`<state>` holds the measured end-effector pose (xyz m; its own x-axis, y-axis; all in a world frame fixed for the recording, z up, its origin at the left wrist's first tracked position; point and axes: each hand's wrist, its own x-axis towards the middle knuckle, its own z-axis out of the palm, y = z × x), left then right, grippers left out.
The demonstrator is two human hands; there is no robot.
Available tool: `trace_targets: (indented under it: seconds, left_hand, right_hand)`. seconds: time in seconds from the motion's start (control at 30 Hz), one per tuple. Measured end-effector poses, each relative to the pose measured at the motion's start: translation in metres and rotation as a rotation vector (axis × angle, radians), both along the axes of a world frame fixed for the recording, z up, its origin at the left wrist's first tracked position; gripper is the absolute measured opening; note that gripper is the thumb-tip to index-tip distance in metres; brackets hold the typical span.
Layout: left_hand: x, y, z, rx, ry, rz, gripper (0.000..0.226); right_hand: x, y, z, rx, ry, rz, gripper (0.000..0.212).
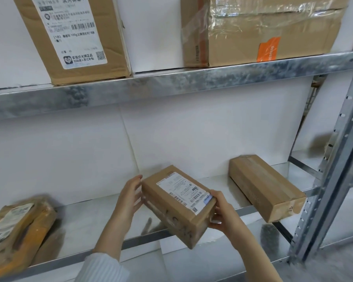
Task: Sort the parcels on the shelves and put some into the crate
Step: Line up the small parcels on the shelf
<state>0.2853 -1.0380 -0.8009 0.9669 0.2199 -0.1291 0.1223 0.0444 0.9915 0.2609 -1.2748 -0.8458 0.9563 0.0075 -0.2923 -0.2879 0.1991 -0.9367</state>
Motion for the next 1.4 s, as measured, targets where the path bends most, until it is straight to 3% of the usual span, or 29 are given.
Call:
trace_targets:
  seconds: [0.13, 0.27, 0.43, 0.6, 0.77, 0.9, 1.03, 1.27, 1.4]
  left_hand:
    - [0.008, 0.022, 0.006, -0.070, 0.262, -0.250, 0.071]
    - [-0.001, 0.026, 0.007, 0.046, 0.312, -0.496, 0.064]
    - [-0.001, 0.026, -0.004, 0.024, 0.293, -0.386, 0.053]
    - [-0.013, 0.010, -0.018, -0.193, 0.215, -0.214, 0.034]
    - [-0.037, -0.015, -0.029, -0.367, 0.121, -0.136, 0.028]
    - [-0.048, -0.024, -0.036, -0.339, 0.083, -0.057, 0.033]
    - [-0.053, -0.027, -0.040, -0.233, 0.023, 0.028, 0.023]
    - [-0.046, -0.034, -0.038, -0.053, 0.008, 0.178, 0.037]
    - [-0.051, -0.040, -0.040, 0.017, 0.027, 0.155, 0.041]
  right_hand:
    - [0.014, -0.011, 0.007, -0.058, -0.028, 0.138, 0.058]
    - [0.024, -0.009, 0.012, -0.010, -0.020, 0.303, 0.062]
    - [0.018, -0.007, 0.014, 0.120, -0.040, 0.215, 0.057]
    - [0.012, 0.003, -0.001, 0.114, 0.007, -0.196, 0.050]
    - [-0.001, 0.028, -0.006, 0.054, -0.091, -0.170, 0.039]
    - [-0.008, 0.044, 0.000, 0.046, -0.179, -0.071, 0.022]
    - [-0.012, 0.055, 0.000, 0.021, -0.243, -0.002, 0.024]
    - [-0.016, 0.053, 0.002, 0.031, -0.239, -0.001, 0.024]
    - [-0.014, 0.046, 0.002, 0.014, -0.236, -0.025, 0.021]
